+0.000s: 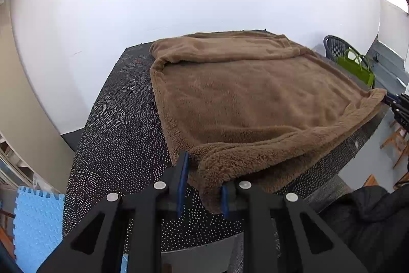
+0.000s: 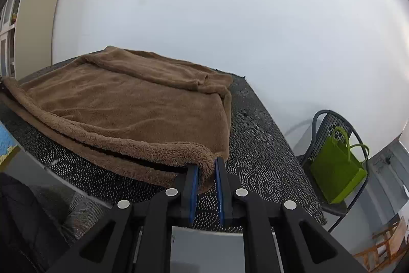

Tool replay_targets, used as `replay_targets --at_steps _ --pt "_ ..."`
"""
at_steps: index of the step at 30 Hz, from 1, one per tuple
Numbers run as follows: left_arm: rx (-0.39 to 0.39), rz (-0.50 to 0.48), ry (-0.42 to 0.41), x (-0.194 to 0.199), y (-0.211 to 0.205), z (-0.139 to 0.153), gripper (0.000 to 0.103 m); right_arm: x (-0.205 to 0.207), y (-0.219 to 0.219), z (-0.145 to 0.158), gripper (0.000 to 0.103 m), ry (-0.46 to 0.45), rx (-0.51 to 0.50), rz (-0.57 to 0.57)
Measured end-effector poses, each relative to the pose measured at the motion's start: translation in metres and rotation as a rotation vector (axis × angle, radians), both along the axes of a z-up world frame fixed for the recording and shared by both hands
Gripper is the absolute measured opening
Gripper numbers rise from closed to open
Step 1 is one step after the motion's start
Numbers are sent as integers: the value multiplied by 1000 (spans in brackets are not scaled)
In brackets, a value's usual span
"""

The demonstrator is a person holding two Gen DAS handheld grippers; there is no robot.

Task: Fold clothes

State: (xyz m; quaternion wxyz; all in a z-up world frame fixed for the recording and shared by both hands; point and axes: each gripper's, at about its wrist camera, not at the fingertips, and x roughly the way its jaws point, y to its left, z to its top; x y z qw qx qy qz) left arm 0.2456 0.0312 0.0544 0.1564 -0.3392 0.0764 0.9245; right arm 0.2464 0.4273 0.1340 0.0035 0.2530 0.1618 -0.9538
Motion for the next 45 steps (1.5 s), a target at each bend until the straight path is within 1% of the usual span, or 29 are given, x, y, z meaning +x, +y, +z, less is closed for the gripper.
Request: replay_targets --at_steps 2,7,14,18,24,30,34,37,41,45 --pt "-2 -2 23 0 0 8 24 -1 -1 7 13 31 10 -3" --pt "-26 -19 117 -8 -1 39 24 -11 -4 29 13 108 35 -4" --pt "-85 -46 255 -32 4 86 24 -42 -10 69 13 235 97 8" --pt "-107 -64 324 -58 10 113 24 -72 -14 91 13 298 132 0" --pt "-117 -71 378 -115 19 141 25 -136 -17 120 13 341 136 -29" --pt "-79 -42 388 -187 23 166 25 -216 -23 143 13 350 118 -57" --pt "-76 -22 373 -239 28 173 25 -274 -28 150 13 332 106 -70" --pt "-66 0 337 -281 29 169 25 -318 -31 150 13 308 99 -78" --pt "-41 28 270 -336 30 156 25 -377 -37 144 13 278 94 -96" --pt "-58 49 211 -394 38 135 25 -431 -42 128 13 237 88 -122"
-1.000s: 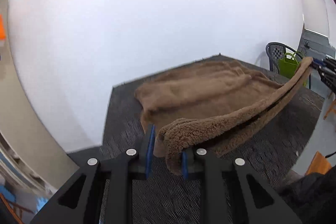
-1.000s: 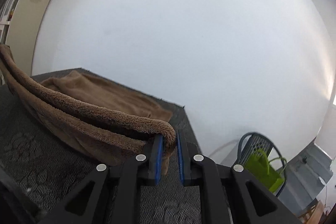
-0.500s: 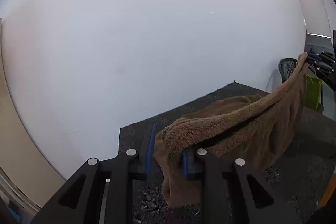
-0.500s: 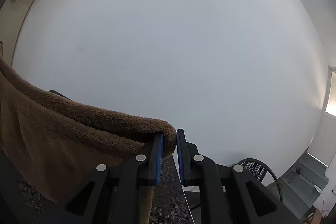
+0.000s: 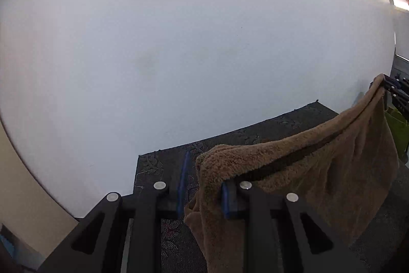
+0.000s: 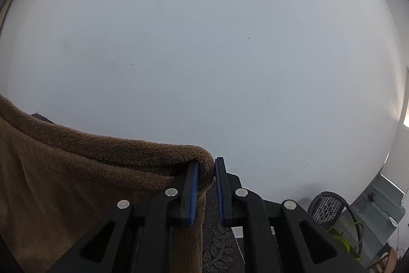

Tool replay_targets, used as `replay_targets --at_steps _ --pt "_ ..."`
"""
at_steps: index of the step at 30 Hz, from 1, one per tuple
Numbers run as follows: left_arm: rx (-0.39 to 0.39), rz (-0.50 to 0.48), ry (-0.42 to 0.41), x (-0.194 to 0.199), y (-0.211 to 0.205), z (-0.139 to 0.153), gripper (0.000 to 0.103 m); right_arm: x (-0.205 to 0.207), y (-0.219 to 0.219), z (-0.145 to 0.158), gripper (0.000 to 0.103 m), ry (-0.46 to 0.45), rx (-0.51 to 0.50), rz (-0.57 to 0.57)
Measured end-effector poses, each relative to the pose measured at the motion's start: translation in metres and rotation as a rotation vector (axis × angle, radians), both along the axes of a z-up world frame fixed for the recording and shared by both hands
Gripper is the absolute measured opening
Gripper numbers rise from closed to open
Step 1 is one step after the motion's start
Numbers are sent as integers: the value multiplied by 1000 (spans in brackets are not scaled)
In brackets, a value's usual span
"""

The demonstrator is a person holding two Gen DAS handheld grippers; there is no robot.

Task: Fold clothes

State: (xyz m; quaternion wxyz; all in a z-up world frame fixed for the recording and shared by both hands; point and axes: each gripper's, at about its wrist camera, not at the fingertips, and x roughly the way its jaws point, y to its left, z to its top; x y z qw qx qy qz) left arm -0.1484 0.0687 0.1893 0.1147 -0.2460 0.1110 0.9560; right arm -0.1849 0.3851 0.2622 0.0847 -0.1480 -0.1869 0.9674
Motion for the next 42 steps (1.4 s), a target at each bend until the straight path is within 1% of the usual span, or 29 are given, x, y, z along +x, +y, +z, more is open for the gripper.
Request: replay_targets --at_steps 4,11,15,18,19,21,22,23,24,26,28,29,31,32,33,34,35,36,38,40,41,42 --pt "-19 23 -60 -49 5 -26 25 -57 -4 -25 13 -64 2 -28" --pt "-91 48 -162 -108 16 -81 26 -134 -22 -77 13 -213 11 -51" --pt "-121 65 -212 -125 22 -112 27 -167 -17 -95 13 -288 30 -50" --pt "-133 77 -245 -134 23 -130 28 -189 -16 -106 13 -338 53 -50" --pt "-150 82 -254 -137 25 -135 32 -198 -14 -111 13 -361 52 -52" --pt "-186 93 -272 -142 29 -144 44 -209 -12 -121 13 -404 50 -59" --pt "-202 102 -273 -144 29 -148 56 -215 -12 -125 13 -418 55 -65" --pt "-217 111 -273 -145 29 -151 64 -227 -16 -128 13 -434 60 -68" --pt "-233 121 -273 -146 28 -154 67 -226 -12 -130 13 -442 55 -72" --pt "-249 139 -277 -150 25 -160 81 -226 -5 -136 14 -459 46 -80" --pt "-228 152 -285 -152 18 -162 85 -232 -4 -138 18 -498 26 -73" --pt "-214 154 -293 -153 15 -163 86 -233 -7 -140 23 -507 27 -76" --pt "-200 162 -308 -154 11 -162 87 -221 -7 -145 43 -504 33 -96" --pt "-196 164 -314 -156 9 -161 89 -214 -5 -148 67 -499 28 -106" --pt "-186 168 -330 -155 6 -160 89 -212 -1 -144 79 -493 8 -111" --pt "-149 164 -361 -157 1 -158 90 -209 4 -140 79 -490 -17 -114" --pt "-108 159 -394 -158 -5 -156 90 -206 11 -134 79 -497 -71 -106" --pt "-22 136 -462 -161 -14 -154 90 -202 18 -129 79 -504 -125 -98" --pt "165 102 -568 -164 -32 -151 90 -194 34 -117 79 -510 -226 -87" --pt "354 68 -667 -166 -51 -147 90 -180 45 -107 80 -498 -279 -71" --pt "394 73 -668 -164 -56 -142 91 -170 44 -100 80 -484 -281 -66" --pt "416 75 -659 -161 -61 -136 91 -162 43 -95 80 -468 -274 -56"
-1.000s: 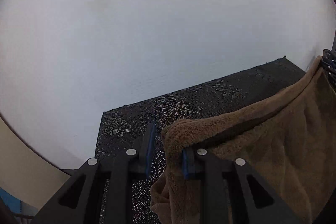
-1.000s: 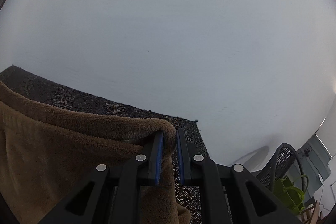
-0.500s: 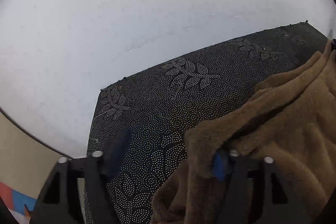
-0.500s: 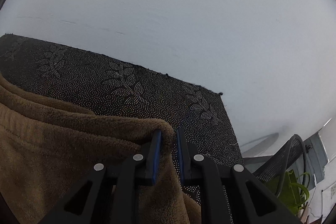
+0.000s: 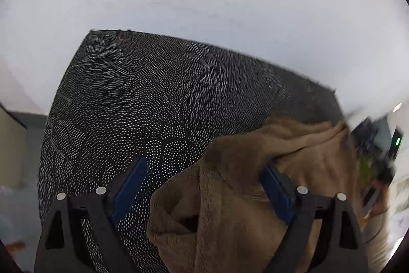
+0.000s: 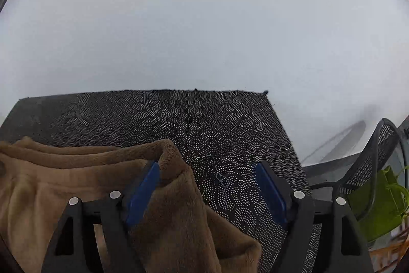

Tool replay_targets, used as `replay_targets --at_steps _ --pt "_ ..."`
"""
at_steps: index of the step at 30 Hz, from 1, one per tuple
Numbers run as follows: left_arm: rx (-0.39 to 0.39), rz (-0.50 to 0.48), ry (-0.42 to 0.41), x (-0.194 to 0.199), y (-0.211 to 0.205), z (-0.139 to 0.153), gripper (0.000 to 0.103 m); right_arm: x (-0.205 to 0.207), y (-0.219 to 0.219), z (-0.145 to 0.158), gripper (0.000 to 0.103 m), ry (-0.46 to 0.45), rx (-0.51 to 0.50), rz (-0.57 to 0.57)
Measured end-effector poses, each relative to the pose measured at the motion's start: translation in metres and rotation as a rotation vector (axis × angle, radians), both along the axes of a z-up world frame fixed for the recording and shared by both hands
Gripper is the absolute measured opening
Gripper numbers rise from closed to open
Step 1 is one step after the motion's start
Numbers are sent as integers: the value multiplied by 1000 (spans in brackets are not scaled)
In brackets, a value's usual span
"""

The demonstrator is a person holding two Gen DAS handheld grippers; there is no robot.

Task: Fold clothes
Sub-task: 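Lay the lifted blanket edge over the blanket with both grippers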

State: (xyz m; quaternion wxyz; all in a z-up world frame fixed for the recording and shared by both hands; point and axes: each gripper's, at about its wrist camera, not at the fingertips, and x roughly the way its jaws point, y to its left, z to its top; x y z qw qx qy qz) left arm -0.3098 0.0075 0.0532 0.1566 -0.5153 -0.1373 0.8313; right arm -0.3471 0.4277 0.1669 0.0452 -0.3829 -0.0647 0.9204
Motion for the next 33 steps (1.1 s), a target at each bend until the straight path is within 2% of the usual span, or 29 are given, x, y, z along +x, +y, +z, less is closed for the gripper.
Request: replay_targets --at_steps 2,5,9,11,15,18,20,23,24,28,30,33 --pt "2 26 19 6 -7 9 92 13 -5 7 81 22 7 17" --pt "-58 44 62 19 -8 21 93 34 -15 18 81 51 0 56" --pt "-127 -62 106 41 26 23 93 56 -37 26 81 57 -8 145" --pt "-179 -144 141 55 54 22 93 55 -53 19 81 14 -9 213" --pt "-379 -194 177 65 101 -1 93 37 -86 -11 81 -144 -14 311" --pt "-453 -125 156 58 102 -24 94 11 -90 -37 81 -217 22 264" --pt "-429 -71 128 53 86 -38 94 -5 -77 -47 81 -246 6 198" --pt "-344 -11 99 49 64 -50 97 -23 -45 -54 83 -267 -141 126" --pt "-339 4 100 50 60 -50 97 -22 -41 -53 83 -257 -146 117" --pt "-350 17 106 50 61 -54 99 -14 -62 -50 87 -246 -35 130" --pt "-356 24 116 54 62 -50 99 -10 -64 -48 87 -238 -29 134" --pt "-350 37 156 69 63 -37 99 12 -77 -29 87 -157 17 165"
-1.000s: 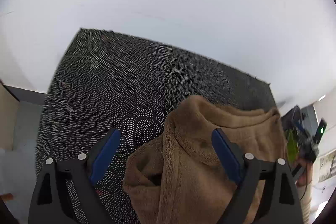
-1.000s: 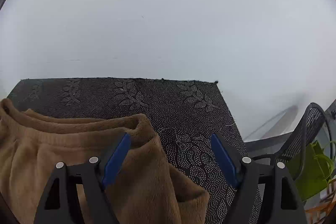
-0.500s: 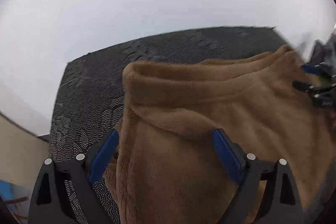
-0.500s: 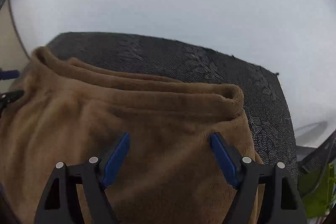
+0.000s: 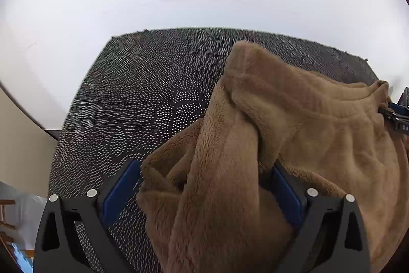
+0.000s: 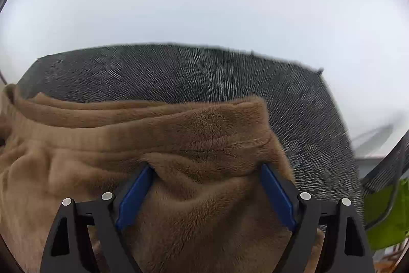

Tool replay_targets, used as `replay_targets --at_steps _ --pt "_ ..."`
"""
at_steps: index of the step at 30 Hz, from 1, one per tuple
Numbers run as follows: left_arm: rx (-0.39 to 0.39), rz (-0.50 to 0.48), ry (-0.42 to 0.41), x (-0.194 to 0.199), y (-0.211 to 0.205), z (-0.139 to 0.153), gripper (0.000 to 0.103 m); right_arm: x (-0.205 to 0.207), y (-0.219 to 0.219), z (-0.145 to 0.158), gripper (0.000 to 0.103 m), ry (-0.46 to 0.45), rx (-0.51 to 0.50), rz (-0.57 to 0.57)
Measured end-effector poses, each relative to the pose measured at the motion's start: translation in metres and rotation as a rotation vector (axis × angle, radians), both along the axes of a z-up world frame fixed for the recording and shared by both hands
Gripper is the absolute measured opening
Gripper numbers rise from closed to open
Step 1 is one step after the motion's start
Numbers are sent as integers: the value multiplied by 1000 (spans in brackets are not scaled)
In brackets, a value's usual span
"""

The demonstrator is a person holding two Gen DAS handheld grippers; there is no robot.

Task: Fold clothes
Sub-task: 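Lay the lifted blanket edge over the blanket with both grippers, then release the blanket edge with both grippers and pull them back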

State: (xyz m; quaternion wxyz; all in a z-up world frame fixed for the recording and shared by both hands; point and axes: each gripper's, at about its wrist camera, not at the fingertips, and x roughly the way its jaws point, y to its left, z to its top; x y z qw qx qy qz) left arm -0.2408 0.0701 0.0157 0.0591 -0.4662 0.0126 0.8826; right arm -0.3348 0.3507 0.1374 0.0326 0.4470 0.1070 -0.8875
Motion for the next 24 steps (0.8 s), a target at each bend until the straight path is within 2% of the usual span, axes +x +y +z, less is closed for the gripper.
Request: replay_targets --at_steps 3,5,8,10,12,13,15,18,23,24 --pt "6 -19 72 25 3 19 99 32 -34 35 87 137 0 156" --pt "25 -39 97 35 6 25 101 47 -64 51 87 167 -36 278" --pt "38 -66 98 51 10 25 101 57 -117 61 87 140 -127 443" --pt "40 -69 99 56 8 22 101 56 -156 58 84 111 -148 519" --pt "64 -57 97 59 2 19 102 50 -187 48 68 80 -156 575" --pt "89 -46 92 56 -3 16 102 46 -200 43 64 63 -153 587" --pt "131 -31 88 56 -9 13 102 34 -222 32 50 26 -142 605" --pt "160 -32 87 55 -11 7 102 16 -245 15 49 -18 -126 632" --pt "202 -38 80 51 -13 -2 102 -6 -252 -3 49 -73 -143 622" --pt "206 -39 79 51 -14 -3 102 -7 -252 -6 38 -78 -145 617"
